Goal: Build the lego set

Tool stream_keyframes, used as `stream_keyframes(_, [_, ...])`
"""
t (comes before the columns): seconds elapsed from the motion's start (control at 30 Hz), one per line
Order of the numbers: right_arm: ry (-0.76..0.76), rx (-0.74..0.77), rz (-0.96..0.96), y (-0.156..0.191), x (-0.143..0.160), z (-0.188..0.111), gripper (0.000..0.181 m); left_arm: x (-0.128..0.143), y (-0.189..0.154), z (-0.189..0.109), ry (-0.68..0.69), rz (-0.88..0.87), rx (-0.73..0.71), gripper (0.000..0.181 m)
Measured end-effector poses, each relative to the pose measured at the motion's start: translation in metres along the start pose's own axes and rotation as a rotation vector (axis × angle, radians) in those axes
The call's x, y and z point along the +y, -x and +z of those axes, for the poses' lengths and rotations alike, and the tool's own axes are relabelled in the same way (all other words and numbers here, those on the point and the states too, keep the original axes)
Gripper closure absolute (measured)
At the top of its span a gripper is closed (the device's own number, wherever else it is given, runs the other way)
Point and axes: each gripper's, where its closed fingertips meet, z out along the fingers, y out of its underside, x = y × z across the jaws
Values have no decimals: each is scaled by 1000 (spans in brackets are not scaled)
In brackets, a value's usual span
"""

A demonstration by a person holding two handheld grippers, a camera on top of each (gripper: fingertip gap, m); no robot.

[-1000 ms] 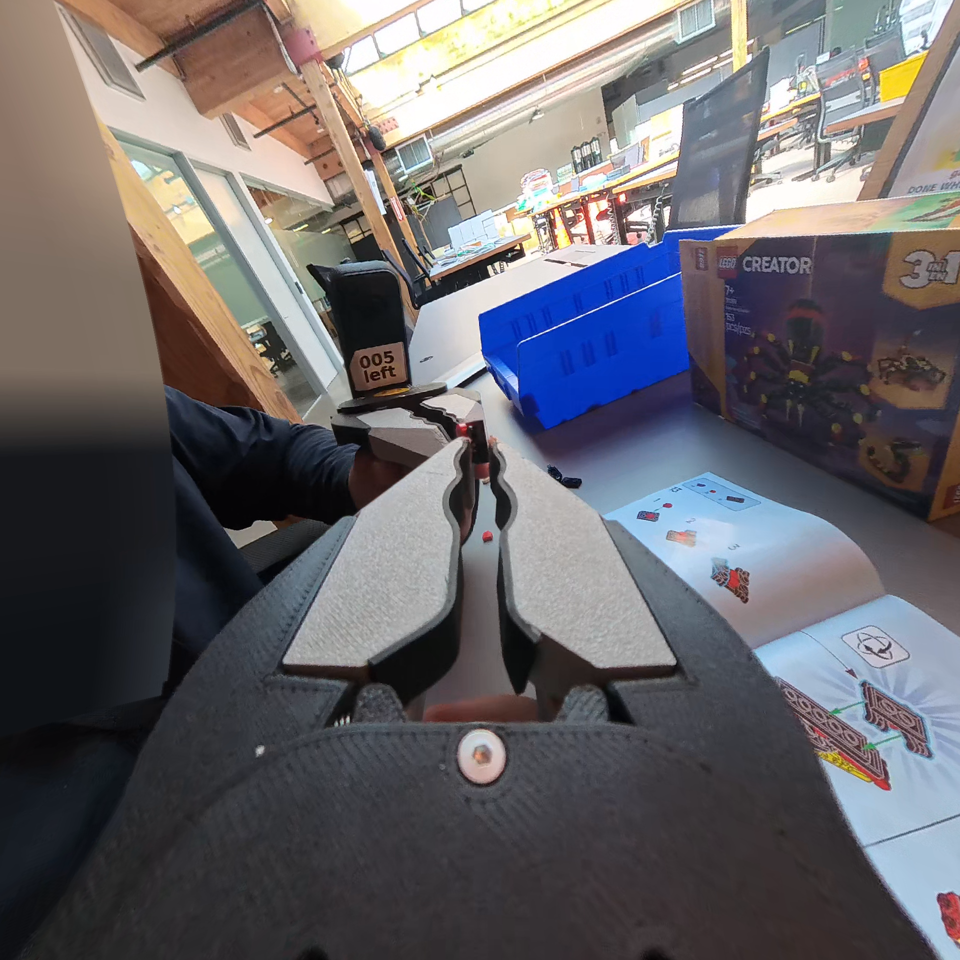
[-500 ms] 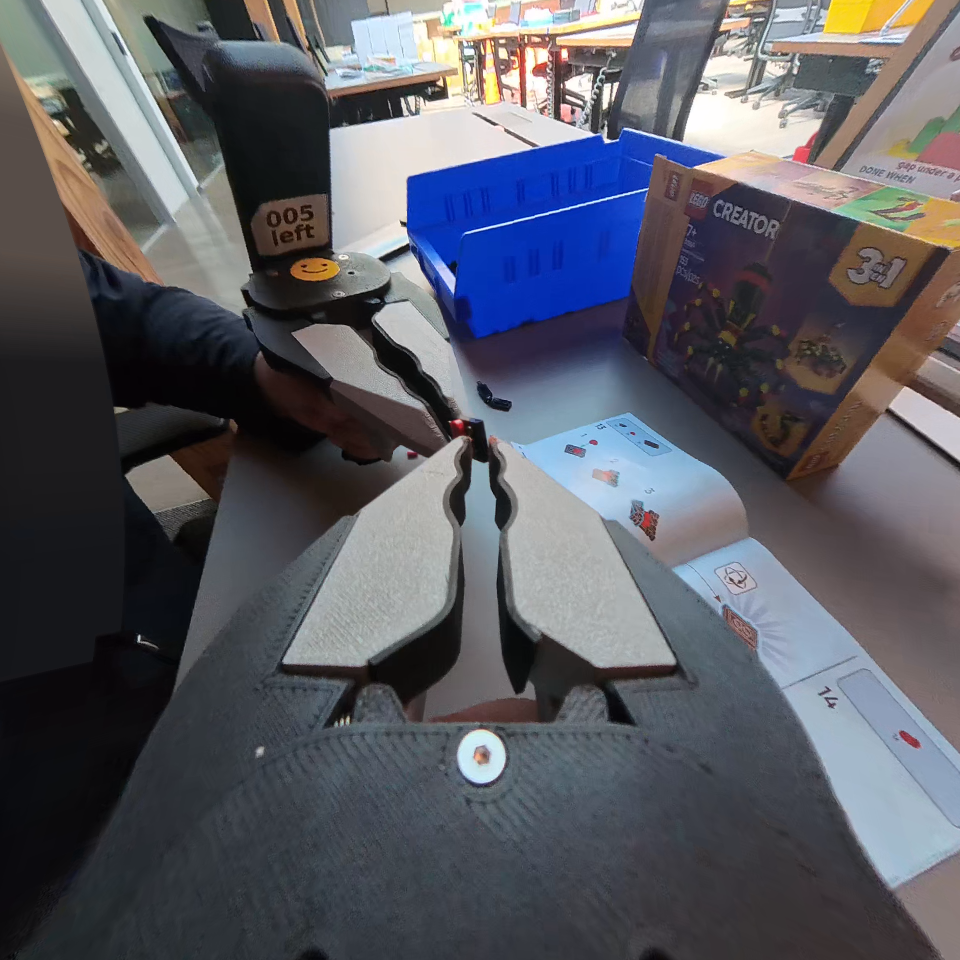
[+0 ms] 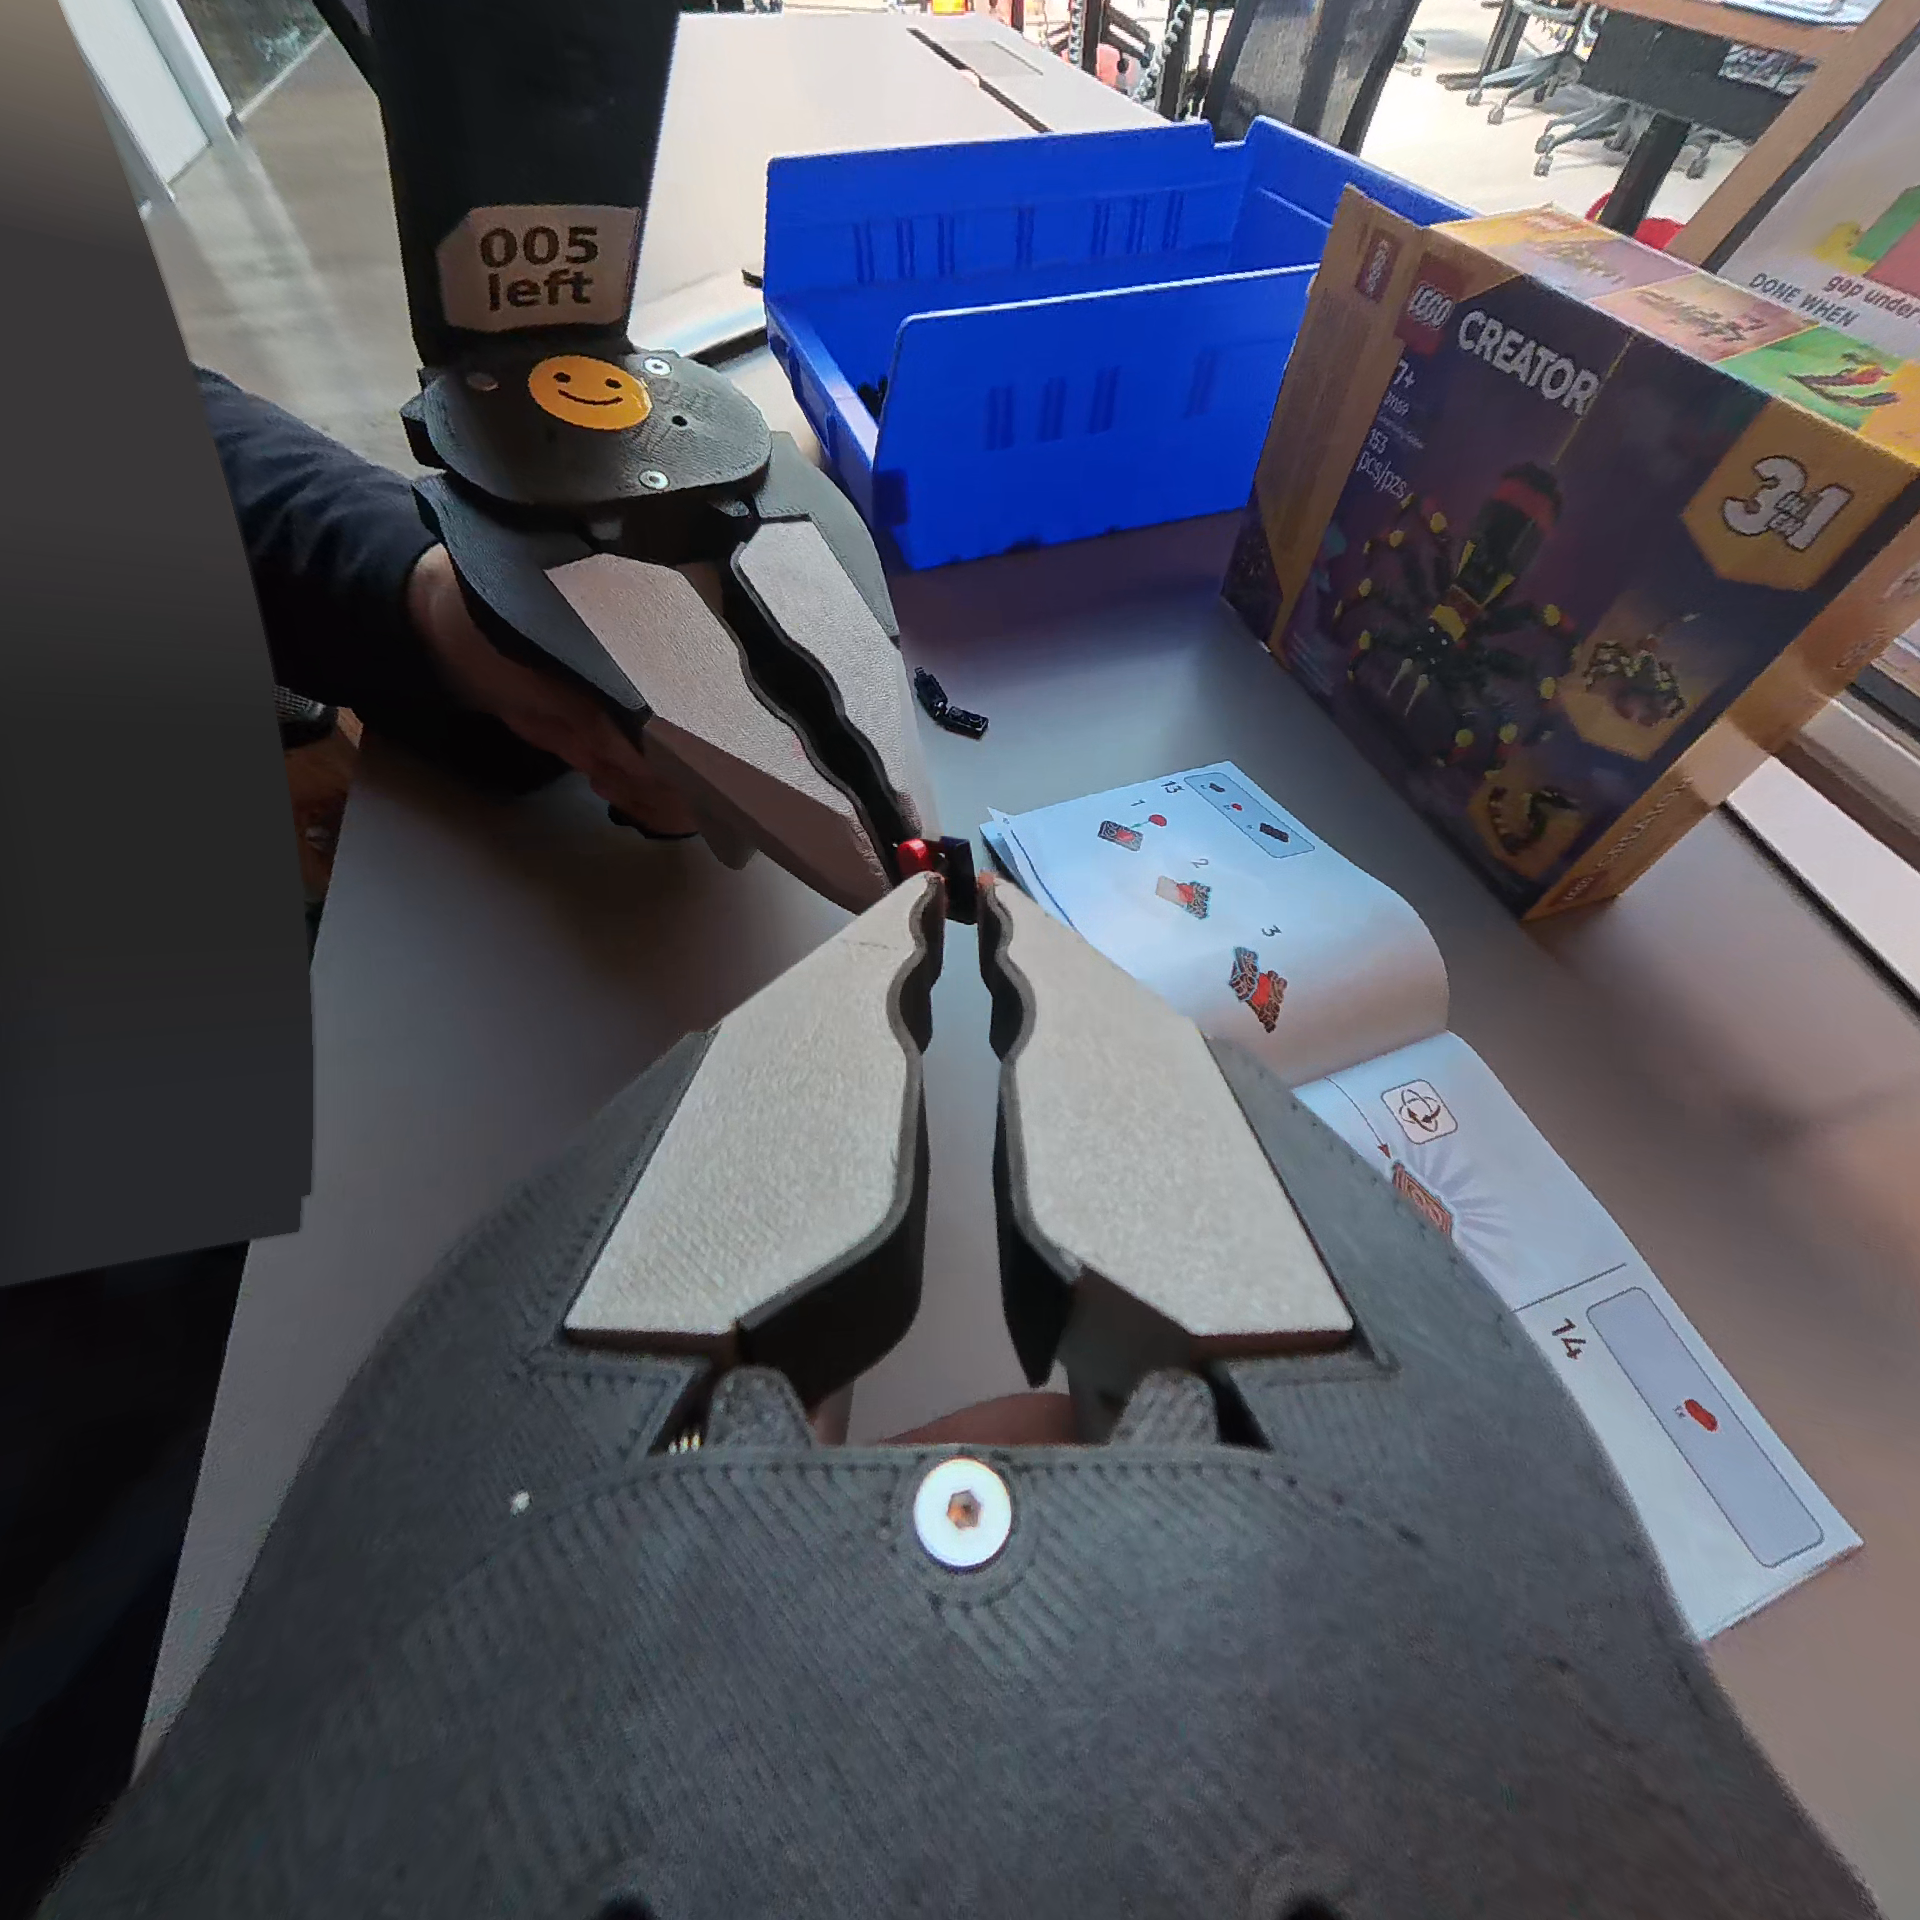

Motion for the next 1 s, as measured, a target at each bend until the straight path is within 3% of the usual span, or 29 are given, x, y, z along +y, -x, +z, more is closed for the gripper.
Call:
stream_keyframes(0.7, [114, 101, -225, 3, 16, 8, 178, 21, 0, 7, 113, -94, 37, 180])
stream_keyframes(1.0, [63, 28, -139, 1, 17, 7, 177, 22, -2, 9, 123, -116, 72, 180])
